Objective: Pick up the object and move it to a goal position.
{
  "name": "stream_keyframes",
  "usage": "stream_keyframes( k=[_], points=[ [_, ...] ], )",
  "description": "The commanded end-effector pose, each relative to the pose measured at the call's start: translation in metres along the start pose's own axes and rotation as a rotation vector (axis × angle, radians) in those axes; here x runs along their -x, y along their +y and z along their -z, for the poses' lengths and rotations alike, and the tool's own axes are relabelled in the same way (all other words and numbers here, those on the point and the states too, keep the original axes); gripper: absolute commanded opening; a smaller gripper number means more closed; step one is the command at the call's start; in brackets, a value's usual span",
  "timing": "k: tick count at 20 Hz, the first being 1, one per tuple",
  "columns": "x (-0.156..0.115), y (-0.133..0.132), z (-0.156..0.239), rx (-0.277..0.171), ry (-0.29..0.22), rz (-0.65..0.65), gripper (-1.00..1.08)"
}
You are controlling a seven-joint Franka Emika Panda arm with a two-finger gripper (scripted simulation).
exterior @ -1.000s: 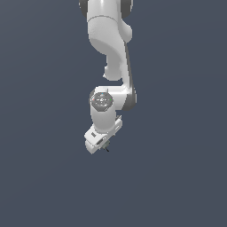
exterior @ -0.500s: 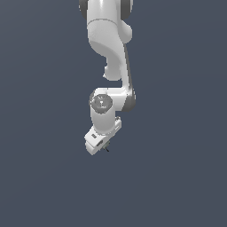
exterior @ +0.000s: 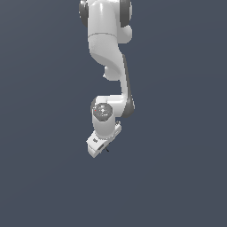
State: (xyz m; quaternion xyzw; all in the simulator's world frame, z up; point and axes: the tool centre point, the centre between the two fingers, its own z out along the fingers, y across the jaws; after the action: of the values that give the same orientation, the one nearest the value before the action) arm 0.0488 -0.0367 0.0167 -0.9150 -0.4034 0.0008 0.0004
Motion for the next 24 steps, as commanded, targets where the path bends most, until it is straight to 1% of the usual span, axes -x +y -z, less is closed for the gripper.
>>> stream_keyframes(
  k=[1, 3, 4, 17, 21, 24],
  points=[
    [-0.001, 0.001, -0.004, 0.001, 0.001, 0.001, 1.00],
    [-0.001, 0.001, -0.004, 0.001, 0.001, 0.001, 1.00],
    [-0.001, 0.001, -0.004, 0.001, 0.001, 0.001, -1.00],
    [-0.001, 0.002, -0.001, 0.001, 0.001, 0.000, -1.00],
    [0.001, 0.004, 0.012, 0.001, 0.001, 0.000, -1.00],
    [0.002, 0.007, 0.029, 0.001, 0.001, 0.000, -1.00]
  ],
)
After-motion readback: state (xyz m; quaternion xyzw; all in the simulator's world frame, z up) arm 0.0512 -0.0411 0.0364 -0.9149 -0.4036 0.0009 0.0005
